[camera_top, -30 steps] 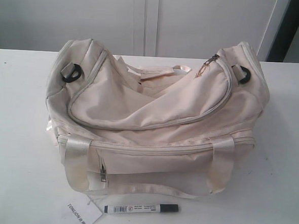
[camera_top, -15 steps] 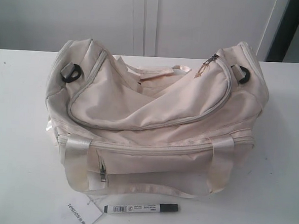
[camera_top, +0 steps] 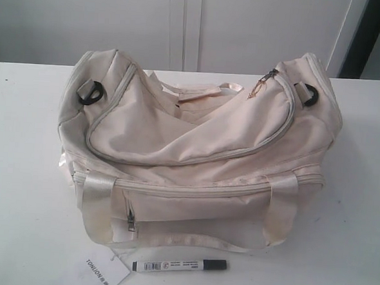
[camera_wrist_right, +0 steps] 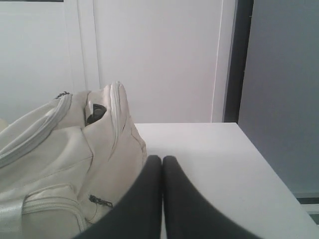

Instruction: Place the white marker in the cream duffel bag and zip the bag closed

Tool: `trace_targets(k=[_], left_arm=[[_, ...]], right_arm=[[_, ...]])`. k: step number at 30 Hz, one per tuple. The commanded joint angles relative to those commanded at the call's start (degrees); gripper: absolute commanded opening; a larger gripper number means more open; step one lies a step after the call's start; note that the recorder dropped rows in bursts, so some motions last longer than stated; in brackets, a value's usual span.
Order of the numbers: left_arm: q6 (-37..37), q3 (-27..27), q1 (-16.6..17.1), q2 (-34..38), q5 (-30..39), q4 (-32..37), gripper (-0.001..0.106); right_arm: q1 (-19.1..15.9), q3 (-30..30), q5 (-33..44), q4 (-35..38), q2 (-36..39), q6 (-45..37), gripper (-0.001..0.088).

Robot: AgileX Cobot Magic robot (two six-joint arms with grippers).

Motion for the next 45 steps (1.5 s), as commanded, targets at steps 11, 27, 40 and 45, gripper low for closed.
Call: trace_targets(k=[11,27,40,45], left_arm=[[0.0,0.0,0.0,0.0,0.0,0.0,0.000],[0.0,0.0,0.0,0.0,0.0,0.0,0.000],[0.0,0.0,0.0,0.0,0.0,0.0,0.000],[0.0,0.0,0.0,0.0,0.0,0.0,0.000]], right_arm=[[0.0,-3.6,5.1,1.0,0.0,1.0,0.0000],[0.0,-12.2,7.8,1.1,19.8,1.0,0.0000],[0.0,-16.6,7.7,7.9,37.1,2.6,0.0000],[0.1,-19.2,6.5,9.3,37.4,1.0,0.0000]])
